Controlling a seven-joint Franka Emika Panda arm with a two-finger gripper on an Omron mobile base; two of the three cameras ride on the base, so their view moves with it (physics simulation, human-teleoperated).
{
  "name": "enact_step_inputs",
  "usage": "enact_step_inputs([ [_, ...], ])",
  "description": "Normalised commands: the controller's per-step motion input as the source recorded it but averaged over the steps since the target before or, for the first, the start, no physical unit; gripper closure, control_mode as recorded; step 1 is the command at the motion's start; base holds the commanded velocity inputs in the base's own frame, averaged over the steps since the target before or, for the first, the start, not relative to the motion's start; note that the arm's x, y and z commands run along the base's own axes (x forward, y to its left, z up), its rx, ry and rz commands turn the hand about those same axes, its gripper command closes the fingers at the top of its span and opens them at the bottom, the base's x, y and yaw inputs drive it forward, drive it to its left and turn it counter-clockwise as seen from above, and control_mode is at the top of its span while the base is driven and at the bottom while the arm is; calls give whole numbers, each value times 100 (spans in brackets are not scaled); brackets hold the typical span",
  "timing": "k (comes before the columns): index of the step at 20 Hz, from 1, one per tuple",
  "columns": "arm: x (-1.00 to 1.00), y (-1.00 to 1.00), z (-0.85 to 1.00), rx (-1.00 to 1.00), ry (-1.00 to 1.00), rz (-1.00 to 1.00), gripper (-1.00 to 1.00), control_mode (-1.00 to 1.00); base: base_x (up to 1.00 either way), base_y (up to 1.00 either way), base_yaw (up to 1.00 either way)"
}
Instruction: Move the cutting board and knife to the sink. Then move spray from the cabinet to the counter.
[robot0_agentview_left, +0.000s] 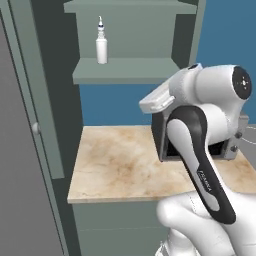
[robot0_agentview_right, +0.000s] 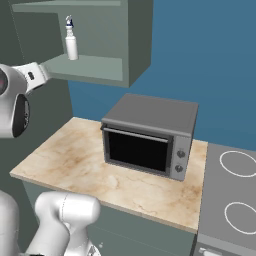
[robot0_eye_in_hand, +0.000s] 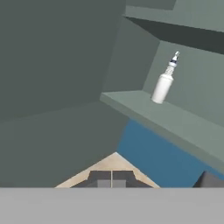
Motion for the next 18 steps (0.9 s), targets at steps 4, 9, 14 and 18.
enact_step_inputs([
  [4,19,0,43,0,0,-15,100,-100,0,0,0],
  [9,25,0,42,0,1,-26,100,-100,0,0,0],
  [14,25,0,36,3,10,-16,100,-100,0,0,0],
  [18,30,0,22,2,9,-5,100,-100,0,0,0],
])
